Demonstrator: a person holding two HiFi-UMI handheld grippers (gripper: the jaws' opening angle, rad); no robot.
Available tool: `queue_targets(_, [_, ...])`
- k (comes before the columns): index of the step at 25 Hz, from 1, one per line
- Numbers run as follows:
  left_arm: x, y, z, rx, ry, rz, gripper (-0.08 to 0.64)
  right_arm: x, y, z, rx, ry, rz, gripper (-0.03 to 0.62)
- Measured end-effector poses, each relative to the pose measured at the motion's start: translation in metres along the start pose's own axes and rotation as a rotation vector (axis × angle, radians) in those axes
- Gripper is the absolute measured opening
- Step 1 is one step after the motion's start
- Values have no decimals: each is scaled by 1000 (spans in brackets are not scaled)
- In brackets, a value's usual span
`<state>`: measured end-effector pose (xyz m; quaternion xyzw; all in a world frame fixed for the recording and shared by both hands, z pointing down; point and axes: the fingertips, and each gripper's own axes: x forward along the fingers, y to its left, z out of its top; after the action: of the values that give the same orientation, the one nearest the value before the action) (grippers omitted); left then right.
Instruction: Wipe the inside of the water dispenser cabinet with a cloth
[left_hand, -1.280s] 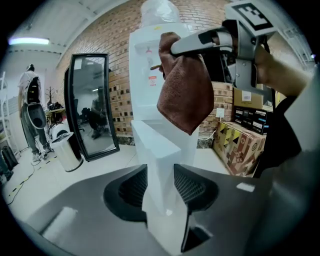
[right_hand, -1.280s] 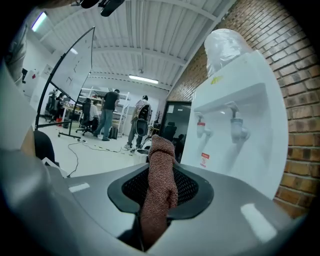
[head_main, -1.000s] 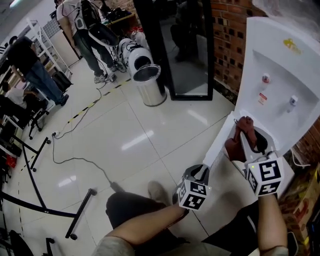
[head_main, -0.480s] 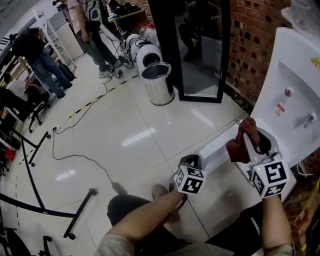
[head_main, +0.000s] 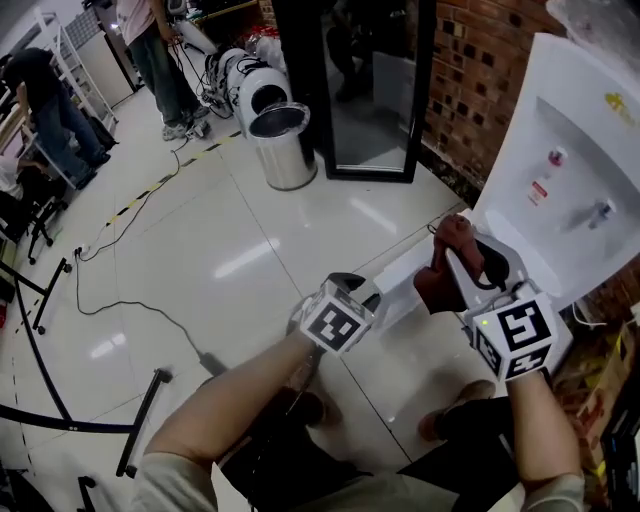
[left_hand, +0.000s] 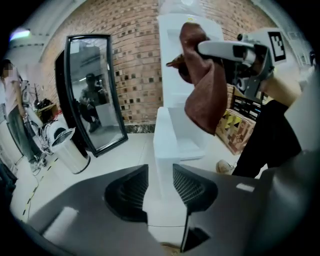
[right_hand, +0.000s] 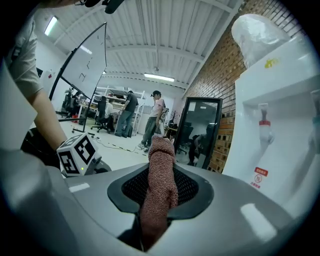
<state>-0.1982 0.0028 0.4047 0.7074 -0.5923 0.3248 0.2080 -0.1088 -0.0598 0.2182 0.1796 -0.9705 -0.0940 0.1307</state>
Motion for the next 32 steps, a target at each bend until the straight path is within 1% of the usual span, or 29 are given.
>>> queue_targets(2, [-5, -9, 6, 11, -21, -19, 183, 7, 1, -1, 51, -9, 44, 115])
queue_targets(4, [-3, -16, 15, 15, -40, -10, 216, 16, 5, 2, 119, -25, 95, 115])
queue_targets(5, [0, -20, 19, 22, -51, -6, 218, 20, 9, 4, 137, -31, 120, 115])
queue_targets(6, [4, -23, 23, 31, -63, -1, 218, 25, 16, 6, 136, -35, 144, 115])
queue_targets(8, [9, -25, 25, 36, -75, 10, 222, 33, 31, 7, 98, -36, 193, 115])
queue_targets(12, [20, -19, 14, -36, -64, 23, 215, 47, 54, -11, 18, 12, 288, 115])
queue_targets(14, [22, -16, 13, -63, -71, 30, 195, 52, 65, -25, 6, 54, 349, 115])
queue_targets(16, [21, -15, 13, -79, -88, 35, 193, 58, 77, -38, 3, 95, 411, 115])
queue_targets(21, [22, -14, 13, -96, -131, 33, 193, 75, 97, -61, 18, 171, 511, 115])
queue_targets(24, [25, -15, 8, -70, -130, 24, 193, 84, 104, -81, 15, 239, 537, 115])
queue_targets(27, [31, -16, -5, -52, -84, 11, 190, 92, 104, -94, 23, 283, 533, 115])
queue_targets(30, [34, -16, -9, -48, -62, 6, 186, 98, 93, -99, 41, 296, 497, 115])
queue_targets(32, [35, -14, -9, -52, -63, 5, 187, 101, 80, -103, 50, 301, 449, 115])
